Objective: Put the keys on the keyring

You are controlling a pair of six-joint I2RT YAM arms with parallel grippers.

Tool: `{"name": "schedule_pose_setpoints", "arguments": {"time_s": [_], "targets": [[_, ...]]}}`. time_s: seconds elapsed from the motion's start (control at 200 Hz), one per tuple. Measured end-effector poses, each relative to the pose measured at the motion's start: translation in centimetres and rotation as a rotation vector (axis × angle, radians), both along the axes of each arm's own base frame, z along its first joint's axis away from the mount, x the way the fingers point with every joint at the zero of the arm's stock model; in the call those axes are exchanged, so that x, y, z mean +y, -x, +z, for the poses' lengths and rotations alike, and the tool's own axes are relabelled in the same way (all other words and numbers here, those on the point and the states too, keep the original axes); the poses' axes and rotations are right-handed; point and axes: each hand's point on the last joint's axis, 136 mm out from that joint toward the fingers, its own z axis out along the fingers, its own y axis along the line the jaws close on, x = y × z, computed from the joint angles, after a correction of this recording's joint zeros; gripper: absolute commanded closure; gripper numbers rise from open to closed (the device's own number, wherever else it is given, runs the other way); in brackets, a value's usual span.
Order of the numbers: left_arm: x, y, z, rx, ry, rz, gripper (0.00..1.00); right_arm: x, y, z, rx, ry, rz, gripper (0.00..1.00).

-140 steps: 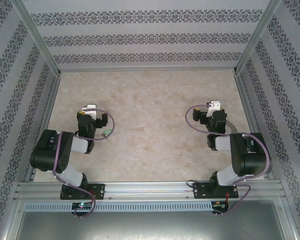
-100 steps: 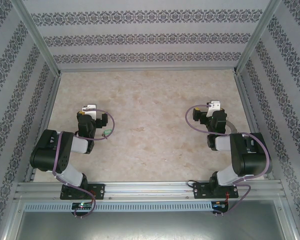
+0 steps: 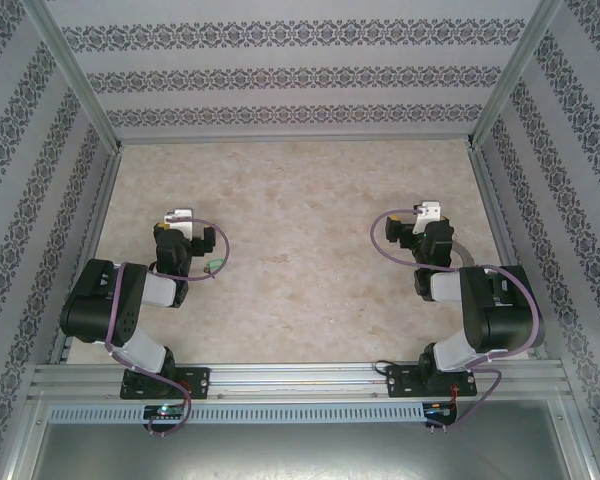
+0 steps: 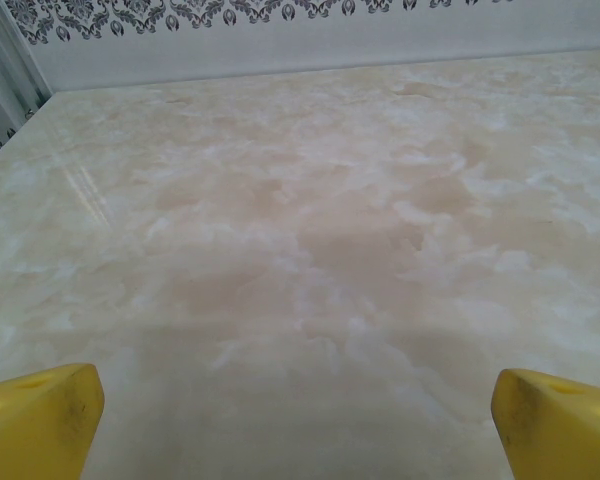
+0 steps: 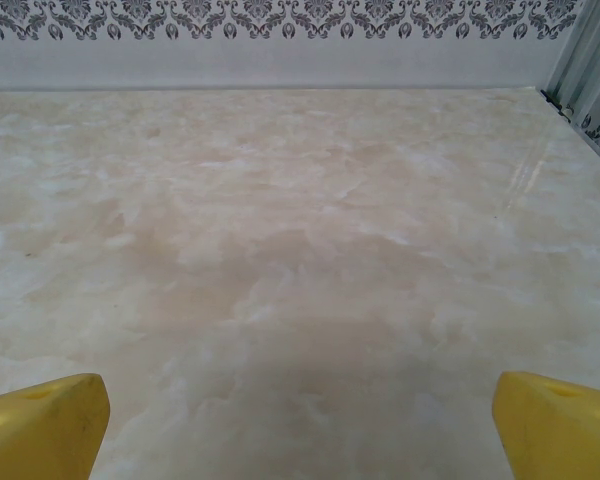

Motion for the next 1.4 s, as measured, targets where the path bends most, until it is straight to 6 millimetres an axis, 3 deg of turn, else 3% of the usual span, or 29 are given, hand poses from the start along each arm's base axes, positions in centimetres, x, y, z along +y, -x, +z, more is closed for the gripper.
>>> {"name": "schedule_pose_setpoints", "arguments": {"time_s": [1.399], "targets": [[-0.01, 0.01, 0.19, -0.003, 0.000, 0.000, 0.00, -0.05, 0.07, 0.31, -0.005, -0.002, -0.004, 0.02]]}}
